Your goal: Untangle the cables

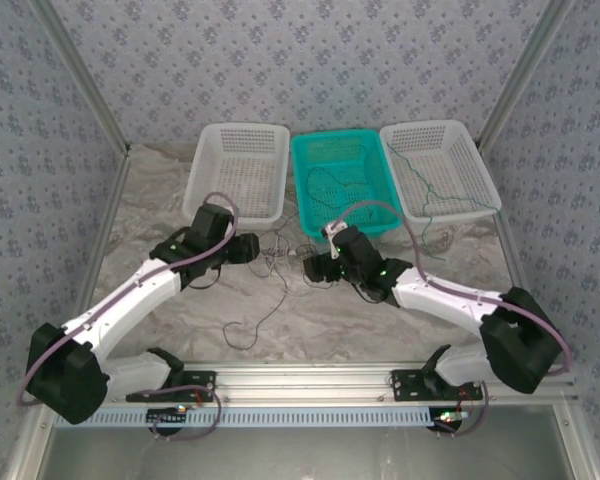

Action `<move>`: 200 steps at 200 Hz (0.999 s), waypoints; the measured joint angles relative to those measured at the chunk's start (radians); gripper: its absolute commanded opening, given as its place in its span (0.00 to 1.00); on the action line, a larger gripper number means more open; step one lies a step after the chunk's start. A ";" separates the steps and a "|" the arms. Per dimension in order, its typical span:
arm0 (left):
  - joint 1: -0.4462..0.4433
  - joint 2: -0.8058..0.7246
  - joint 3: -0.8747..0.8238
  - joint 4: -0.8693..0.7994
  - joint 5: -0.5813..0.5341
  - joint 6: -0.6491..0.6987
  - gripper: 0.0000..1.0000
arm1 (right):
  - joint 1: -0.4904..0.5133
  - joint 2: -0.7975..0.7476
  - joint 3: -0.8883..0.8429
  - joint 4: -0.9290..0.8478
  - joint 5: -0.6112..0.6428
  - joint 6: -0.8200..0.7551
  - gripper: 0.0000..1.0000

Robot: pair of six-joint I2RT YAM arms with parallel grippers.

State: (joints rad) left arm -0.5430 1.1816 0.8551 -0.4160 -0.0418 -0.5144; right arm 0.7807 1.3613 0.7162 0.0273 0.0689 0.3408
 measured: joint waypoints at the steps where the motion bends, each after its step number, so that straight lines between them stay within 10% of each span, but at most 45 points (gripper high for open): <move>1: 0.000 0.000 -0.003 0.004 0.000 0.000 0.65 | 0.001 0.004 -0.003 0.005 0.001 -0.002 0.80; 68: 0.027 0.231 -0.095 0.236 0.010 0.000 0.62 | 0.036 0.121 -0.051 0.122 0.030 -0.036 0.78; 200: 0.073 0.375 -0.108 0.364 0.034 -0.016 0.05 | 0.113 0.101 0.123 0.125 0.104 -0.097 0.82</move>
State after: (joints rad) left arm -0.4702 1.5562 0.7471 -0.0525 -0.0074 -0.5304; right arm 0.8936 1.4624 0.8394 0.1524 0.1730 0.2443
